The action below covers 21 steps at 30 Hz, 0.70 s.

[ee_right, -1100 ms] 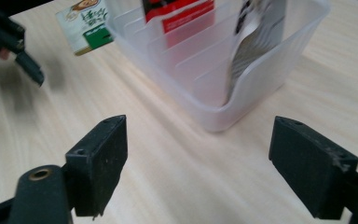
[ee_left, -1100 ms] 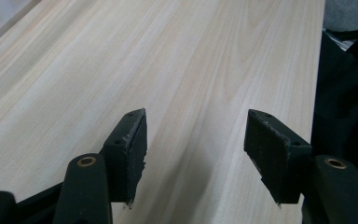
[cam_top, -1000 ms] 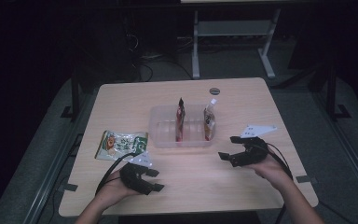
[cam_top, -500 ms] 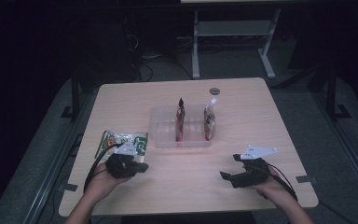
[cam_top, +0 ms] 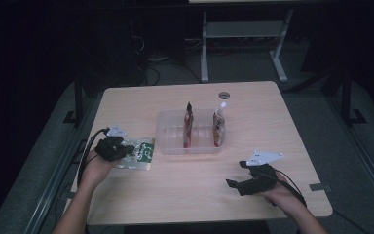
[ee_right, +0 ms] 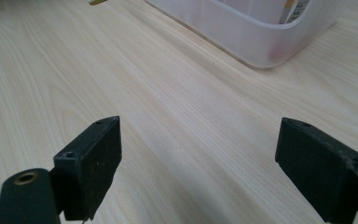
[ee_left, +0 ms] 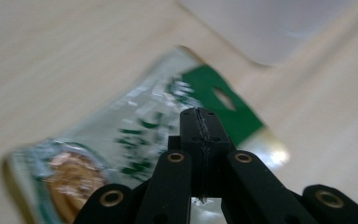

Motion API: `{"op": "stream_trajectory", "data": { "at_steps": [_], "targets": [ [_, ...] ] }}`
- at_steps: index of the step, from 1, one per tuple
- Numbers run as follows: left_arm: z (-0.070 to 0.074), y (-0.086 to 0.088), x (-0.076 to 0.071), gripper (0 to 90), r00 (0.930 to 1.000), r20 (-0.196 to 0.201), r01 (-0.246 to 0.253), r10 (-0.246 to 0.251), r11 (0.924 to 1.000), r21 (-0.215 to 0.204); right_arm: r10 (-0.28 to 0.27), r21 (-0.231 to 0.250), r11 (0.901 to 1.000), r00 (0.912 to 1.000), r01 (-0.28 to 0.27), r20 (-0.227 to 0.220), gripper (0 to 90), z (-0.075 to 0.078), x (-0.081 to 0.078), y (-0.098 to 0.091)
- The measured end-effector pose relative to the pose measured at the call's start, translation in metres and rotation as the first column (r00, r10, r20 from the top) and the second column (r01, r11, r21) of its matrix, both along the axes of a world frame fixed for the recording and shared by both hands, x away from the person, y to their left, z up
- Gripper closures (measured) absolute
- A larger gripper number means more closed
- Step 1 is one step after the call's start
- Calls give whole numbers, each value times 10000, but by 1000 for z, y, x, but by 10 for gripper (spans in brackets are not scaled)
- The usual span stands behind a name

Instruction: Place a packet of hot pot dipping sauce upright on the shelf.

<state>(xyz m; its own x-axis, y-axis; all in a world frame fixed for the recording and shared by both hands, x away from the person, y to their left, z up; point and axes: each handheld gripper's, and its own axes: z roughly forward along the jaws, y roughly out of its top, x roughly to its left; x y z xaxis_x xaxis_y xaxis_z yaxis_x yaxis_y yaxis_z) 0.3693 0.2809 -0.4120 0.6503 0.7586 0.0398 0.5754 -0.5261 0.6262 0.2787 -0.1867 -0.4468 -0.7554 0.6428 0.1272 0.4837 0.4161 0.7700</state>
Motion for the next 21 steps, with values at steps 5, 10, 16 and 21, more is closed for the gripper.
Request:
{"op": "stream_trajectory", "data": {
  "at_steps": [5, 10, 16, 21],
  "targets": [
    [1, 11, 29, 898, 9975, 196, -681, 674, 9969, 391, 53, -79, 10000, 10000, -53, -27, 142, -1, 1, 3],
    [-8, 20, 51, 898, 9901, 145, -1398, 1393, 9891, 464, 152, -184, 9997, 9999, -152, 21, 142, -3, 1, 3],
    [-12, 31, 67, 898, 9830, 84, -1838, 1837, 9801, 756, 53, -293, 9996, 10000, -53, -26, 143, -3, 1, 1],
    [-21, 41, 71, 899, 9790, -286, -1988, 2020, 9759, 901, 148, -357, 9993, 9999, -147, 3, 143, -4, 1, 2]
  ]
}}
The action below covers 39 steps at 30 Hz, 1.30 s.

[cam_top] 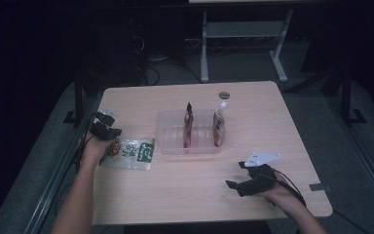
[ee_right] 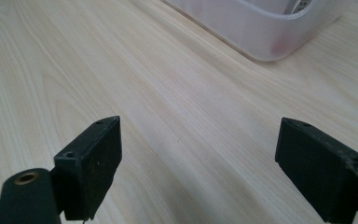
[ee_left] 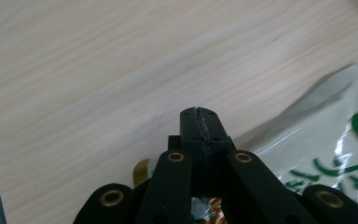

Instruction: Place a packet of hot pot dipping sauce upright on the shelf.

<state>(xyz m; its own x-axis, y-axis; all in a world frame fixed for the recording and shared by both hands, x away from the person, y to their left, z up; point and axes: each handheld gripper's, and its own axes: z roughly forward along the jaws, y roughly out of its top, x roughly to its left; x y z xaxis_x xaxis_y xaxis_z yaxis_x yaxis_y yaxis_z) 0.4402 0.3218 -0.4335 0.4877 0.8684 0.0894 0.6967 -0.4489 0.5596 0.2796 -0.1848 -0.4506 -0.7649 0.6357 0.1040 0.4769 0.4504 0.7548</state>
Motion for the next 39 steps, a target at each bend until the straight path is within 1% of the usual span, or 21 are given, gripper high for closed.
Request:
{"op": "stream_trajectory", "data": {
  "at_steps": [6, 7, 8, 9, 12, 14, 15, 17, 19, 25, 27, 28, 29, 30, 31, 33, 34, 35, 36, 37, 39],
  "targets": [
    [-3, -1, -2, 899, 9989, -324, 352, -344, 9991, 254, -10, -53, 10000, 10000, 10, 1, 143, 0, -1, 0],
    [-4, -2, -4, 899, 9980, -423, 491, -477, 9982, 339, -10, -53, 10000, 10000, 10, 1, 143, 0, -1, 0],
    [-4, -2, -6, 899, 9977, -416, 547, -535, 9981, 291, -6, -69, 10000, 10000, 6, 5, 143, 0, -1, 0],
    [-6, -3, -9, 899, 9979, -432, 482, -478, 9988, 79, -28, -63, 10000, 10000, 28, -5, 143, 0, -1, 0],
    [-8, -3, -16, 899, 9961, -567, 679, -679, 9977, -24, -47, -31, 10000, 10000, 47, 15, 143, 0, -2, -1],
    [-9, -4, -21, 899, 9937, -698, 872, -875, 9962, -74, -62, -40, 10000, 10000, 62, 4, 144, 0, -2, -1],
    [-9, -3, -23, 899, 9917, -753, 1048, -1043, 9945, 24, -59, -41, 10000, 10000, 59, 11, 144, 1, -2, -1],
    [-11, -5, -29, 899, 9898, -876, 1116, -1128, 9936, -182, -35, -54, 10000, 10000, 35, 24, 144, 1, -2, -1],
    [-11, -6, -34, 899, 9852, -1082, 1331, -1332, 9911, -76, 7, -68, 10000, 10000, -7, 75, 144, 1, -2, -1],
    [-11, -6, -54, 899, 9771, -1288, 1653, -1695, 9853, -425, -12, -29, 10000, 9999, 12, 125, 144, 2, -3, -1],
    [-11, -7, -60, 899, 9743, -1274, 1798, -1858, 9820, -573, -19, -35, 10000, 9999, 20, 135, 144, 2, -3, -2],
    [-12, -9, -66, 899, 9694, -1323, 1984, -2070, 9772, -750, -22, -42, 10000, 10000, 22, 95, 144, 3, -4, -2],
    [-12, -9, -66, 899, 9694, -1323, 1984, -2070, 9772, -750, -22, -42, 10000, 10000, 22, 95, 144, 3, -4, -2],
    [-12, -12, -71, 899, 9685, -1295, 2016, -2126, 9750, -930, -52, -29, 10000, 10000, 52, 77, 144, 3, -4, -2],
    [-12, -14, -74, 899, 9646, -1357, 2148, -2261, 9722, -930, -49, -27, 10000, 10000, 49, 83, 144, 3, -4, -3],
    [-12, -19, -81, 899, 9599, -1370, 2305, -2446, 9667, -1108, -100, 15, 9999, 9999, 100, 104, 144, 4, -4, -3],
    [-11, -21, -84, 899, 9563, -1379, 2430, -2579, 9631, -1161, -106, 28, 9999, 9999, 105, 121, 144, 5, -5, -3],
    [-11, -23, -86, 899, 9540, -1407, 2498, -2648, 9613, -1158, -99, 21, 9999, 9999, 98, 135, 144, 5, -5, -4],
    [-11, -26, -90, 899, 9512, -1340, 2638, -2781, 9577, -1149, -83, 18, 10000, 9998, 82, 155, 144, 5, -5, -4],
    [-11, -29, -94, 899, 9465, -1364, 2768, -2924, 9531, -1220, -68, 17, 10000, 9998, 68, 159, 144, 5, -5, -4],
    [-11, -33, -100, 899, 9405, -1340, 2949, -3122, 9460, -1344, -54, 12, 10000, 9999, 53, 149, 144, 5, -5, -3]
  ]
}}
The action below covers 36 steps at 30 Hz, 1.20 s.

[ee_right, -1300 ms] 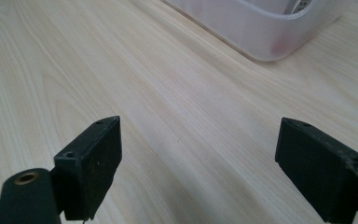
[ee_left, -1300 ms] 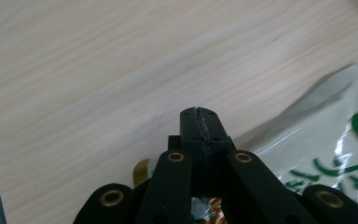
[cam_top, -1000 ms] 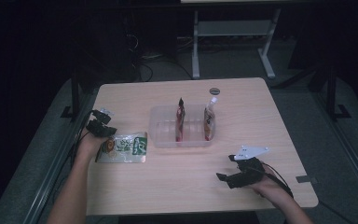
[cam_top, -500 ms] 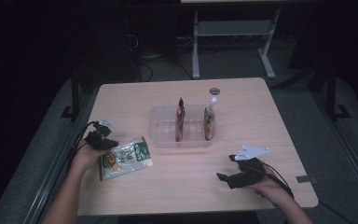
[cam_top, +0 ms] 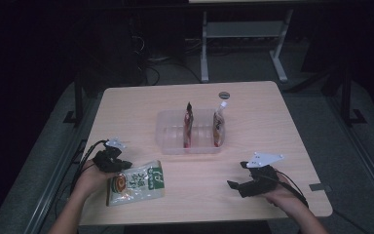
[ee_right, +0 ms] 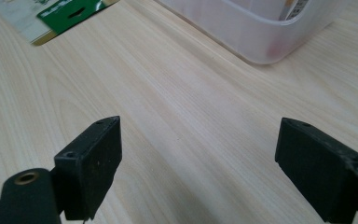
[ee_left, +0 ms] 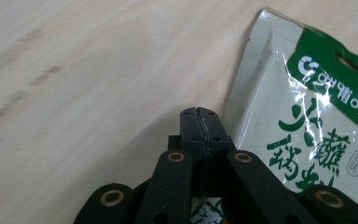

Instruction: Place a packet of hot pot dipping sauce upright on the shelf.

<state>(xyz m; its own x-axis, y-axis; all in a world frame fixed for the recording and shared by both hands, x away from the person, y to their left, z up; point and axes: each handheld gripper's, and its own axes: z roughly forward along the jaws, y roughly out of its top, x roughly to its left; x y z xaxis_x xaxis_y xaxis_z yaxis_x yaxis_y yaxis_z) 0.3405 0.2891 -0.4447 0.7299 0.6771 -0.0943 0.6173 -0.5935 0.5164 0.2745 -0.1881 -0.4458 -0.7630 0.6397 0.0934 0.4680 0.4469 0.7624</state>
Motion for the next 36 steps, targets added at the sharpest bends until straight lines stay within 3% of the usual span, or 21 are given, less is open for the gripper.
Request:
{"op": "stream_trajectory", "data": {
  "at_steps": [3, 8, 14, 17, 19, 24, 26, 29, 32, 36],
  "targets": [
    [3, -3, -5, 899, 9998, 144, 153, -153, 9999, 4, 27, -20, 10000, 10000, -27, 9, 144, 0, 0, 0],
    [19, 4, -17, 898, 9977, 659, -140, 156, 9996, -236, 36, -22, 10000, 10000, -36, 21, 144, 0, 0, 0],
    [24, 33, -53, 899, 9894, 1065, -966, 984, 9951, -214, 48, -63, 10000, 10000, -49, -50, 143, -1, -1, 0],
    [19, 49, -64, 898, 9851, 874, -1500, 1483, 9886, 131, 109, -91, 9999, 9999, -110, -58, 144, -1, -1, 2],
    [11, 58, -68, 898, 9854, 543, -1619, 1614, 9868, 49, 221, -173, 9996, 9998, -221, -7, 143, -2, -1, 4],
    [5, 49, -64, 898, 9929, 238, -1165, 1169, 9931, -156, 260, -199, 9995, 9997, -260, -18, 144, -2, -1, 5],
    [3, 44, -63, 899, 9938, 212, -1087, 1089, 9940, -119, 248, -196, 9995, 9997, -249, -24, 144, -2, -1, 5],
    [1, 41, -61, 899, 9944, 84, -1046, 1051, 9934, -480, 215, -159, 9996, 9997, -216, -68, 144, -3, 0, 3],
    [0, 35, -60, 898, 9964, 111, -838, 845, 9950, -538, 191, -153, 9997, 9998, -192, -80, 144, -2, 0, 3],
    [-1, 16, -56, 898, 9990, 90, -437, 445, 9964, -730, 232, -188, 9996, 9997, -233, -87, 143, -2, -1, 5]
  ]
}}
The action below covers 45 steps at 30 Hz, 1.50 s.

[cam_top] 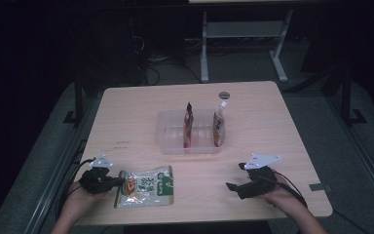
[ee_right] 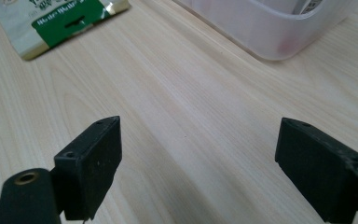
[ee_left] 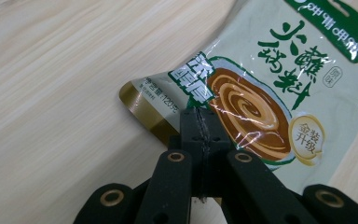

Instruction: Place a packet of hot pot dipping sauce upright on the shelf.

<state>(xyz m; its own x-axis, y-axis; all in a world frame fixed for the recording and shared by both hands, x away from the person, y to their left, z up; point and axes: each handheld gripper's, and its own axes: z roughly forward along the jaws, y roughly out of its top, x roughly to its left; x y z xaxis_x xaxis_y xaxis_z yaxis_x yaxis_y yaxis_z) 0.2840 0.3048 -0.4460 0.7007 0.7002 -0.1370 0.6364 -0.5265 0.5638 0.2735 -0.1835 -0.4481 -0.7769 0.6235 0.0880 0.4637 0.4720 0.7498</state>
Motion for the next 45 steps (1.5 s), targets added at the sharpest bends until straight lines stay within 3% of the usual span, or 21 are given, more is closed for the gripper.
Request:
{"op": "stream_trajectory", "data": {
  "at_steps": [7, 12, 17, 20, 21, 22, 24, 25, 27, 28, 29, 30, 32, 33, 38, 41, 42, 45],
  "targets": [
    [-1, -52, 4, 898, 9945, -40, 1044, -1045, 9943, -205, -6, -17, 10000, 10000, 6, -39, 143, -1, 1, 1],
    [-1, -91, 2, 898, 9796, -179, 1994, -1999, 9795, -298, -16, -3, 10000, 10000, 16, -53, 142, -2, 1, 1],
    [-2, -124, -2, 898, 9565, -216, 2905, -2910, 9566, -232, -269, 99, 9996, 9996, 270, -119, 135, -1, 2, -2],
    [3, -131, 0, 858, 9481, -38, 3178, -3178, 9482, -24, -375, 105, 9992, 9991, 377, -190, 135, -2, 4, -4],
    [5, -133, -1, 829, 9526, 141, 3041, -3038, 9525, -184, -380, 65, 9993, 9991, 381, -191, 135, -2, 4, -4],
    [10, -134, 0, 829, 9455, 313, 3242, -3241, 9460, 12, -380, 65, 9993, 9991, 381, -191, 135, -2, 4, -4],
    [13, -139, 2, 738, 9416, 676, 3305, -3300, 9438, 36, -333, 139, 9993, 9994, 334, -98, 134, -3, 4, -4],
    [14, -144, 6, 623, 9366, 924, 3380, -3379, 9410, 154, -295, 251, 9992, 9994, 300, -197, 134, -4, 5, -4],
    [13, -147, 8, 518, 9362, 1063, 3356, -3351, 9419, 134, -208, 145, 9997, 9997, 210, -128, 134, -4, 5, -4],
    [12, -149, 11, 518, 9332, 1098, 3422, -3423, 9394, 206, -208, 145, 9997, 9997, 210, -128, 134, -4, 5, -4],
    [11, -152, 13, 452, 9310, 1187, 3439, -3451, 9385, 309, -168, 112, 9998, 9998, 169, -122, 135, -5, 5, -3],
    [9, -154, 14, 394, 9338, 1174, 3372, -3380, 9411, 272, -182, 82, 9998, 9996, 183, -206, 135, -5, 5, -3],
    [3, -158, 17, 347, 9303, 845, 3553, -3569, 9341, 343, -192, -45, 9998, 9994, 191, -293, 135, -4, 5, -3],
    [-1, -160, 16, 328, 9317, 783, 3534, -3546, 9350, 295, -217, -112, 9997, 9991, 213, -364, 135, -4, 5, -3],
    [-5, -160, 16, 261, 9310, 843, 3546, -3552, 9347, 224, -122, -141, 9998, 9995, 118, -281, 134, -1, 5, -4],
    [-7, -160, 16, 261, 9321, 702, 3559, -3553, 9345, 55, -68, -181, 9998, 9995, 63, -324, 135, 1, 4, -3],
    [-8, -160, 16, 260, 9291, 662, 3640, -3639, 9313, 116, -2, -231, 9997, 9995, -6, -315, 135, 1, 4, -3],
    [-8, -161, 16, 259, 9288, 639, 3646, -3649, 9310, 177, 127, -154, 9998, 9991, -133, -411, 135, 3, 4, -2]
  ]
}}
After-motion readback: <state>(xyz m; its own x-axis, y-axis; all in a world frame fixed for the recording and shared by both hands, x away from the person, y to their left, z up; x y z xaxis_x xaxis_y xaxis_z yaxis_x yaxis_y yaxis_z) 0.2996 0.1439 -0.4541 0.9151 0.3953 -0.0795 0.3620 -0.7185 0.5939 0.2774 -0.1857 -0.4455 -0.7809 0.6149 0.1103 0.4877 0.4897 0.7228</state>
